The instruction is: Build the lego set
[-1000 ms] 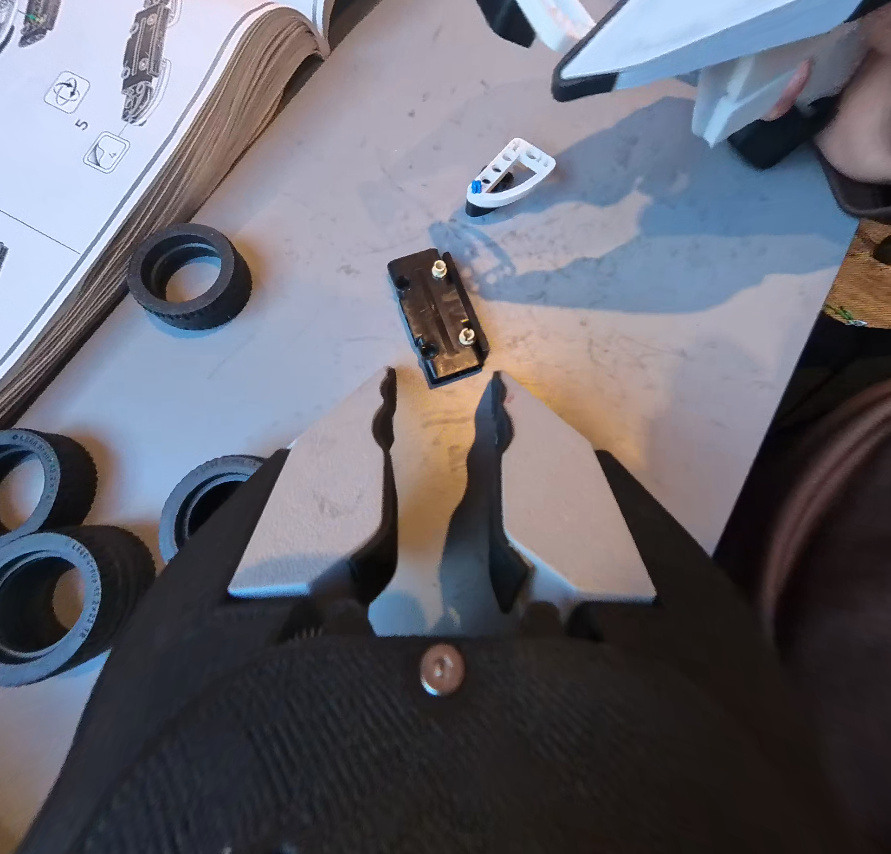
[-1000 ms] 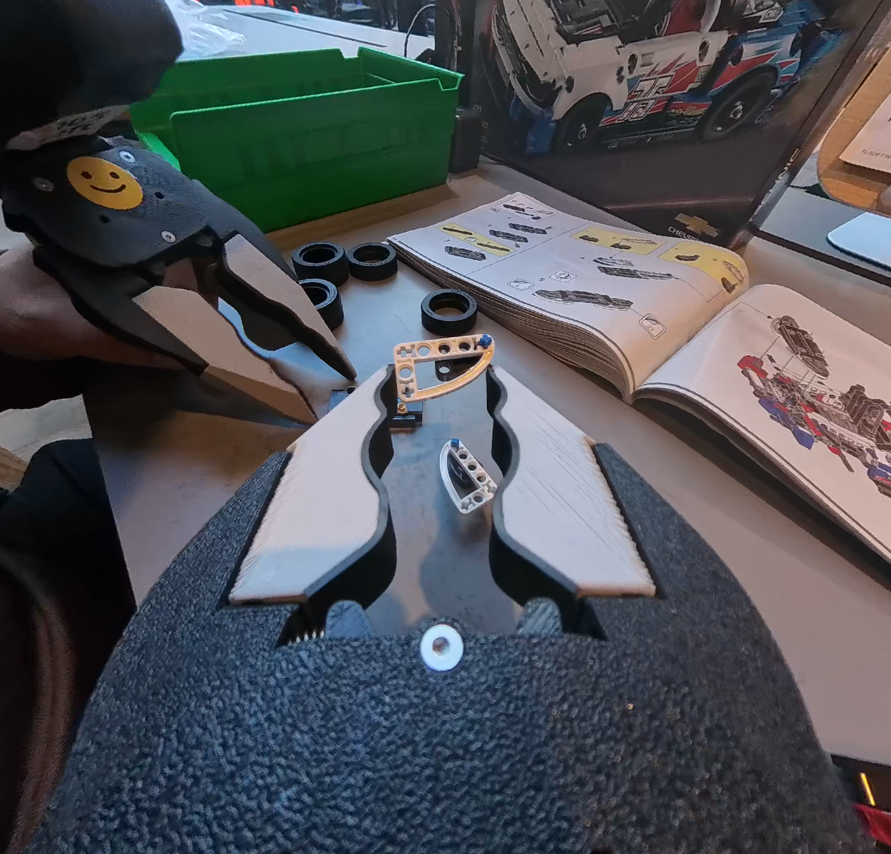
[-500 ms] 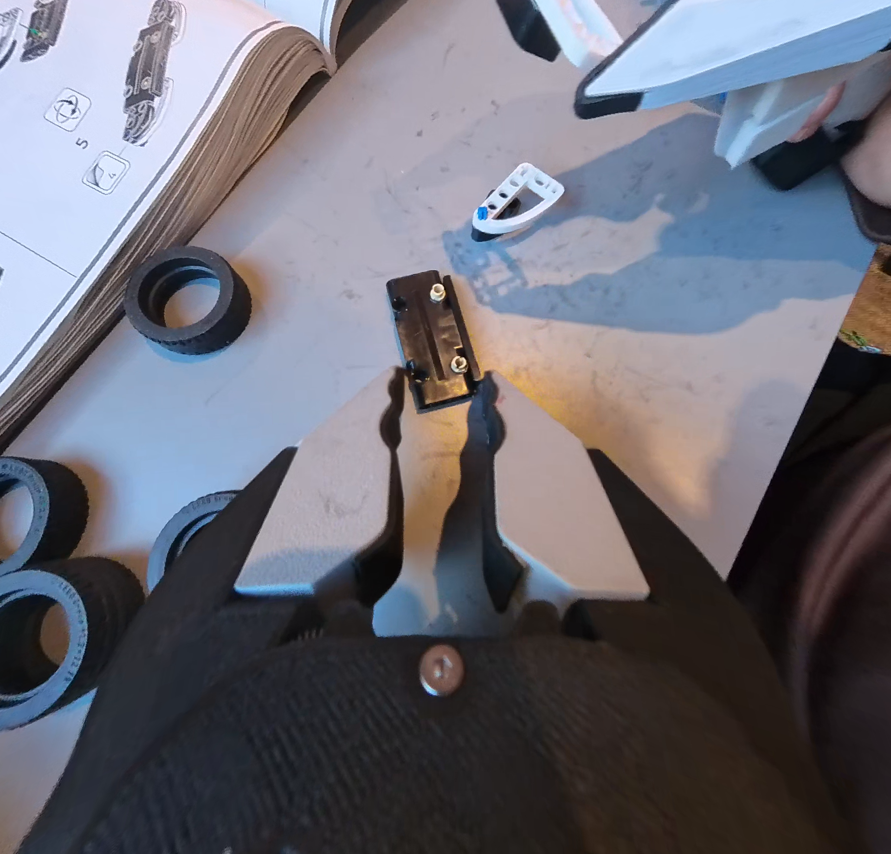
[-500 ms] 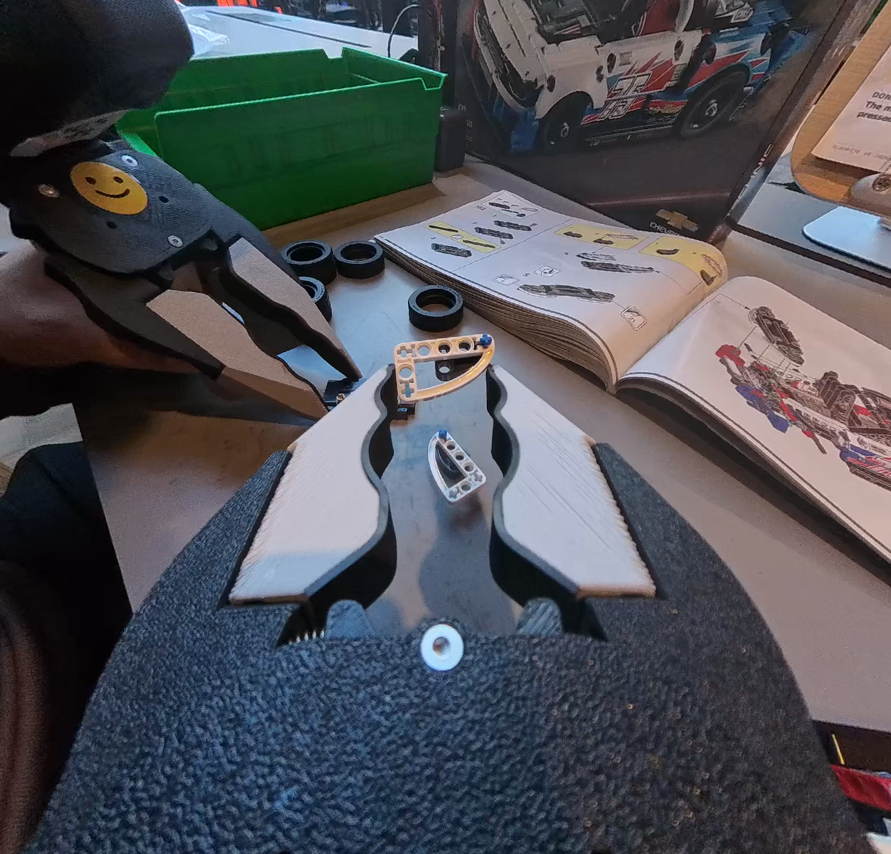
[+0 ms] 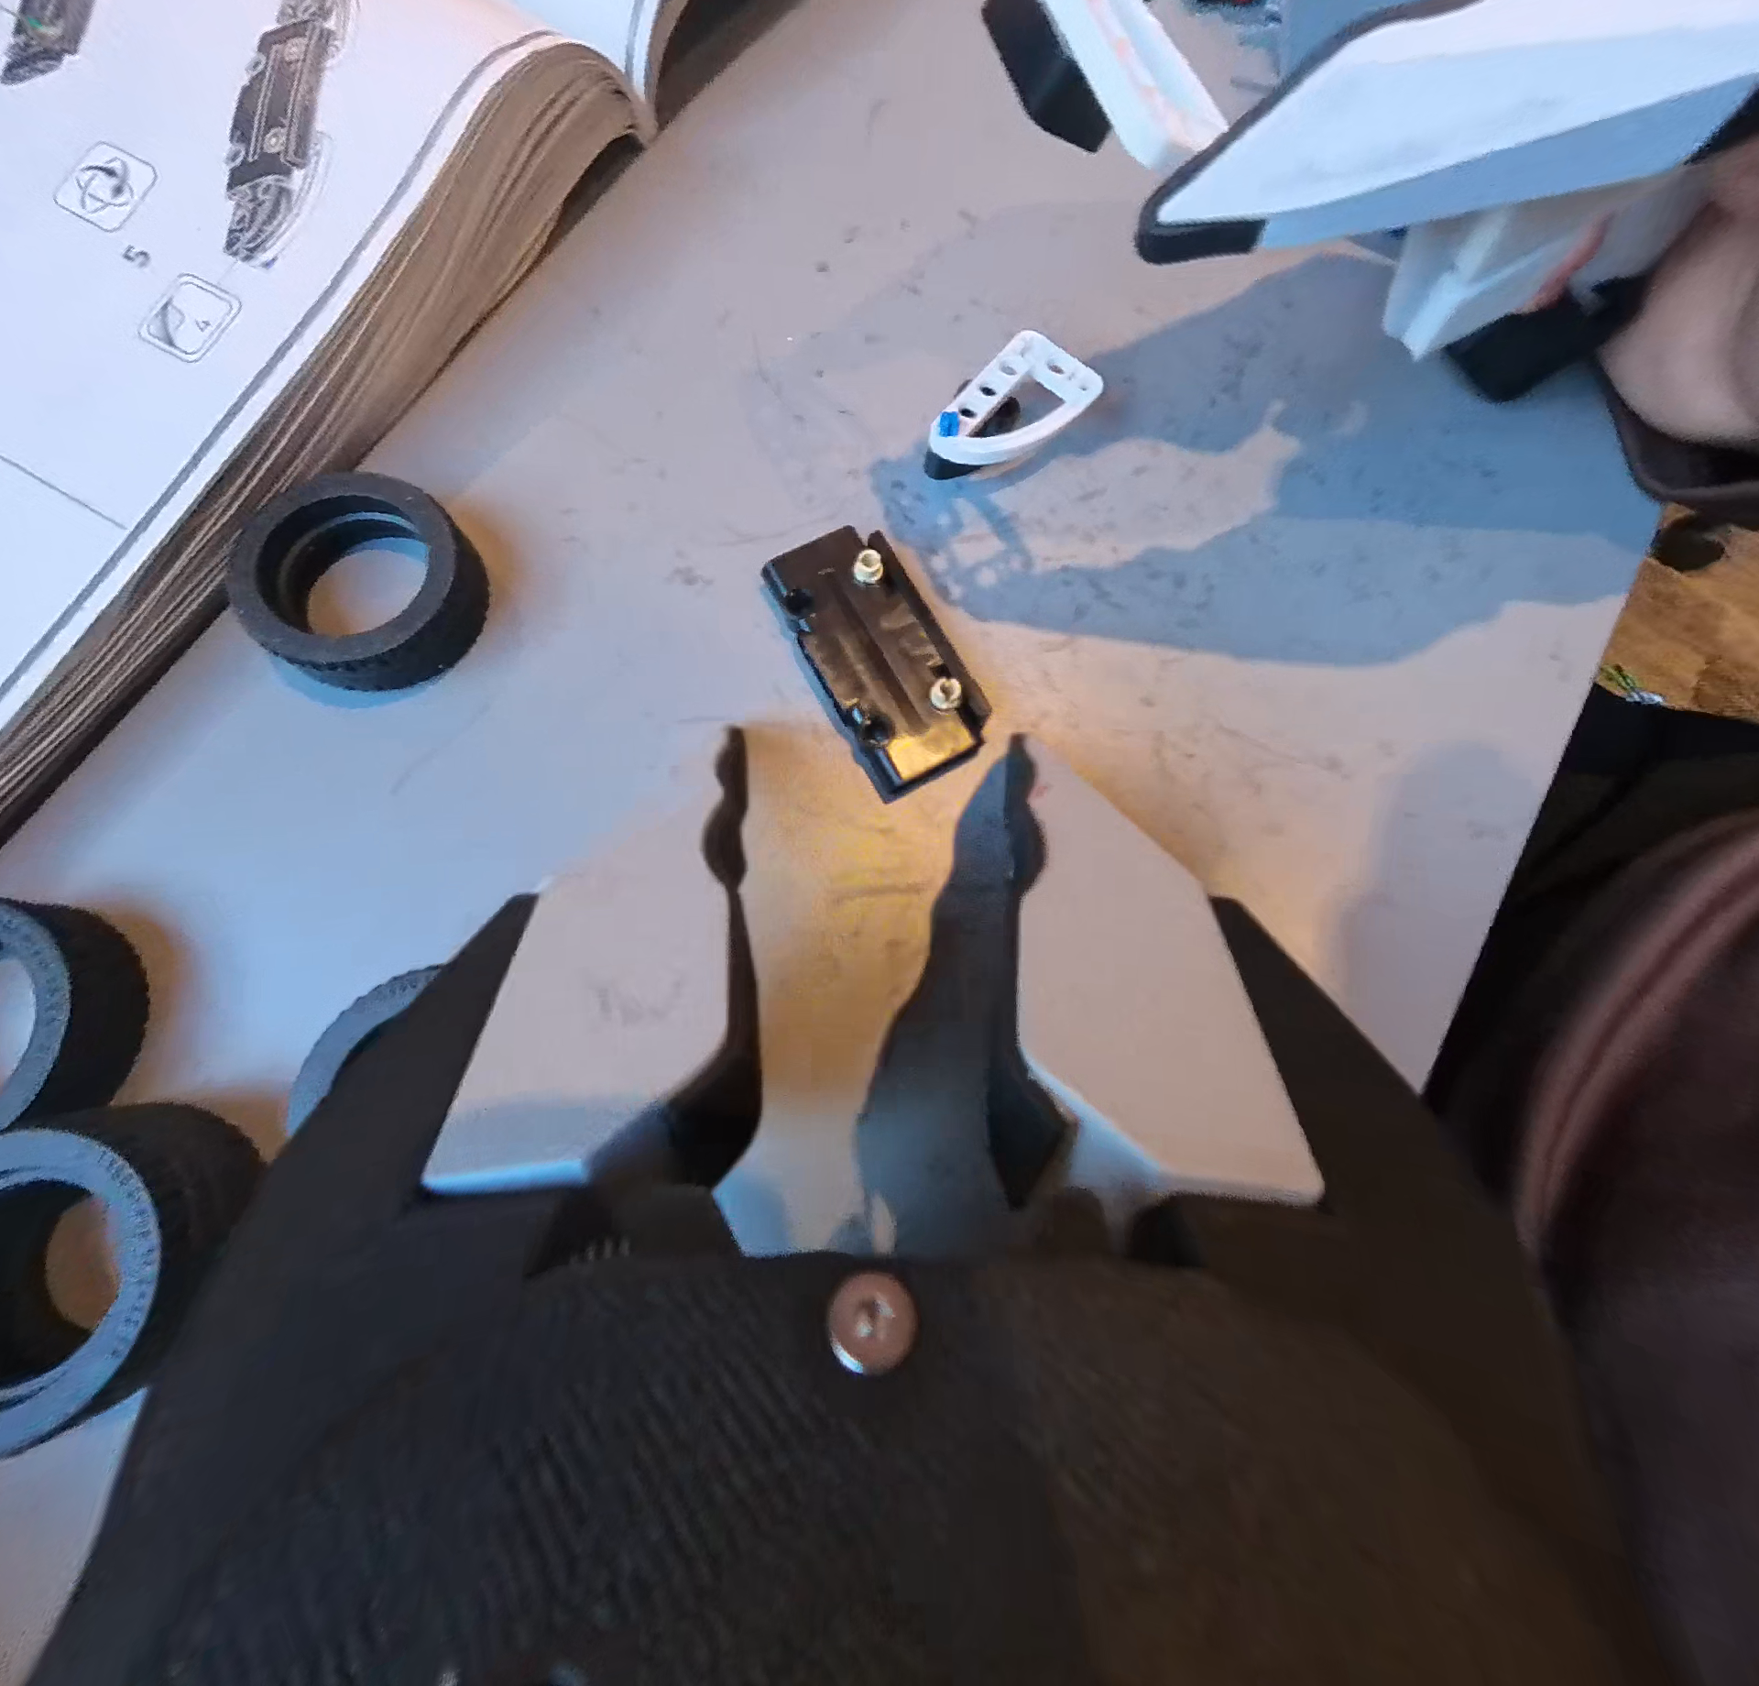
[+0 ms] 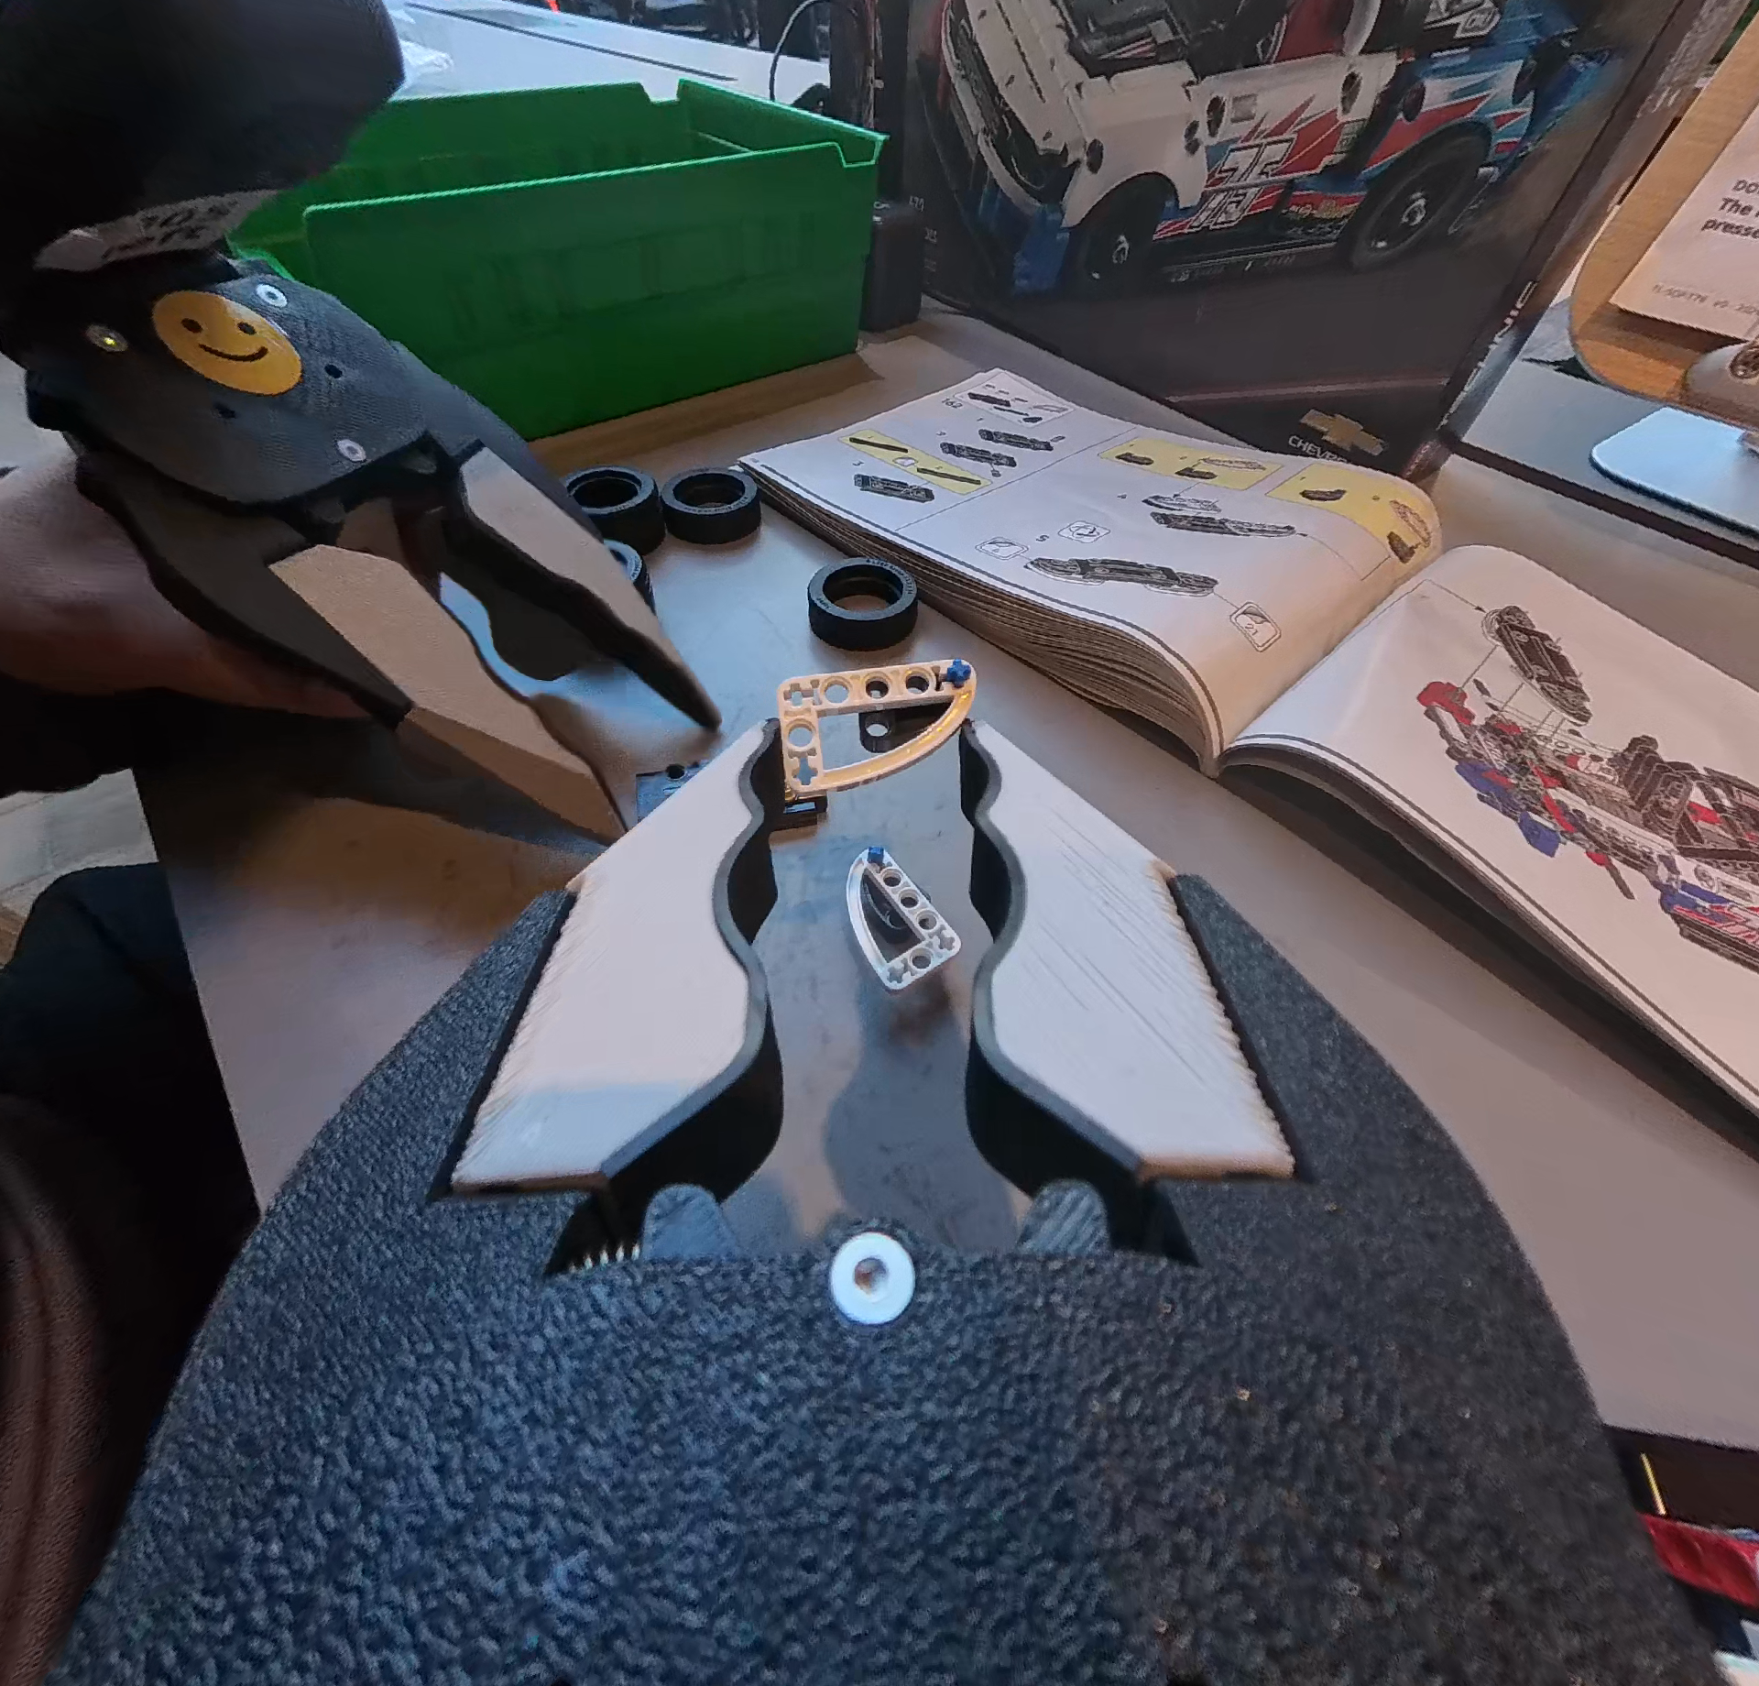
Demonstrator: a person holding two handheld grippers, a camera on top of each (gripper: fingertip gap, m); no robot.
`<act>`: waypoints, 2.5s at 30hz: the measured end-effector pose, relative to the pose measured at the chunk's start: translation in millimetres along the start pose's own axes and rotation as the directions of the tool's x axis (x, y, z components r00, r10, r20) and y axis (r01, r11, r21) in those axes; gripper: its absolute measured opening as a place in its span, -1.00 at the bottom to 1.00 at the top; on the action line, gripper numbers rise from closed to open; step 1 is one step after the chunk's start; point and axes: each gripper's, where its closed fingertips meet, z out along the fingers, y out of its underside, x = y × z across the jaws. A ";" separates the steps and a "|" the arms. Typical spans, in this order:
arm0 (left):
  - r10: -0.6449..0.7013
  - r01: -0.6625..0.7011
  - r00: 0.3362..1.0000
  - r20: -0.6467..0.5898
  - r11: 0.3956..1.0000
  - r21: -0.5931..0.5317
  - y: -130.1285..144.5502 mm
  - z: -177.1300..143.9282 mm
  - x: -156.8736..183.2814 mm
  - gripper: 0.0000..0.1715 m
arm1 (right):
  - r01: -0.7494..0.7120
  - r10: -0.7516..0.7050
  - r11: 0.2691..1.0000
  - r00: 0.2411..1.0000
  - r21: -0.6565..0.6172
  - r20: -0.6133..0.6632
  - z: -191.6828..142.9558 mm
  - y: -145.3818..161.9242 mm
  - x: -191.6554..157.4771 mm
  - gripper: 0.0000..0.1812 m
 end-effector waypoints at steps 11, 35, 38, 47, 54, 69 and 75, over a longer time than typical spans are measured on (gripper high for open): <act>0.054 -0.054 0.998 0.039 0.998 -0.013 -8.9 13.0 4.0 -0.59 | 0.057 -0.057 0.998 0.998 -0.036 -0.010 4.4 3.7 -7.8 -0.60; -0.093 0.123 0.966 -0.242 0.986 0.111 -1.2 -31.5 41.1 -0.51 | 0.120 -0.089 0.953 0.988 -0.276 0.123 7.9 41.9 -65.8 -0.60; -0.157 0.206 0.928 -0.338 0.972 0.114 -8.3 -34.0 43.4 -0.51 | 0.130 -0.094 0.949 0.986 -0.288 0.135 9.7 44.3 -67.8 -0.60; -0.059 0.067 0.982 -0.180 0.997 0.039 10.1 -22.8 31.7 -0.54 | 0.022 -0.015 0.887 1.000 -0.462 0.019 3.6 72.0 -43.7 -0.60; 0.020 -0.020 0.994 -0.110 1.000 -0.003 15.8 -15.7 32.0 -0.56 | -0.010 -0.014 0.870 0.999 -0.492 -0.046 -22.3 74.9 -35.9 -0.60; 0.033 -0.033 0.993 -0.111 0.999 0.001 15.2 -14.7 33.4 -0.57 | -0.096 0.074 0.890 0.995 -0.446 -0.068 -26.8 53.0 -12.9 -0.45; 0.009 -0.008 0.988 -0.151 1.000 0.002 14.8 -15.4 35.6 -0.57 | -0.142 0.126 0.867 0.990 -0.477 -0.067 -14.1 53.2 4.2 -0.48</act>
